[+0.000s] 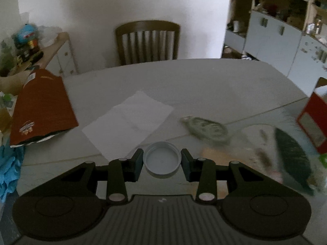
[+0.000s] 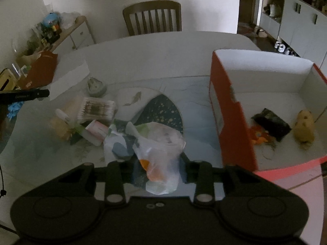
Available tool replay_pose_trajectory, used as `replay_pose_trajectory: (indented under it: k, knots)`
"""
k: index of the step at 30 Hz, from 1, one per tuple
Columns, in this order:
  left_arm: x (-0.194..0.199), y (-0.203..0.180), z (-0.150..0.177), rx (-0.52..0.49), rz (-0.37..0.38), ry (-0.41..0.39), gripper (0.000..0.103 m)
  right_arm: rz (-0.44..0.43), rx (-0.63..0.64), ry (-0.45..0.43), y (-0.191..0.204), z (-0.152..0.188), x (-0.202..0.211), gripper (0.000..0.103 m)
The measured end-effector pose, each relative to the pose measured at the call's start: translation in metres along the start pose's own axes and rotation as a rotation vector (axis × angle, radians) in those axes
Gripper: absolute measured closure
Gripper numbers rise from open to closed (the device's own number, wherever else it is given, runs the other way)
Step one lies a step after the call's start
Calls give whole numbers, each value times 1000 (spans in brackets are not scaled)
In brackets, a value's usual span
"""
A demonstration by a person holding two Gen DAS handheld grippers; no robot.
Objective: Organize objects
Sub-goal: 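Grasp the white cup lid with the left tool while the right tool grasps the white plastic bag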
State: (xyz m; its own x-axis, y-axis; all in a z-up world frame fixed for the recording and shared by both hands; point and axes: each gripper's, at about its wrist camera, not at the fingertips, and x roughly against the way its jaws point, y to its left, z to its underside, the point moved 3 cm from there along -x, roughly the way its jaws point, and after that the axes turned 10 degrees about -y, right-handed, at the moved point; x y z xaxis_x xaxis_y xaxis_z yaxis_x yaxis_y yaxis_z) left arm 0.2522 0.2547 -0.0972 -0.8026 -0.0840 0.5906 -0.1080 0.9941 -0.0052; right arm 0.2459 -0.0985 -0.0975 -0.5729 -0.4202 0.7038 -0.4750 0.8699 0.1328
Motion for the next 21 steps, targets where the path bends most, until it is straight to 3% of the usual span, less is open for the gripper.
replay_pose_trajectory:
  k: [12,21]
  knots:
    - [59,-86,-18,-61,137,-37,65,-27,-28,-99,-27,-14,51,67]
    - [76,-166,-31,-114,214,-55,65,-21,-46,-137,-75,-14,74,67]
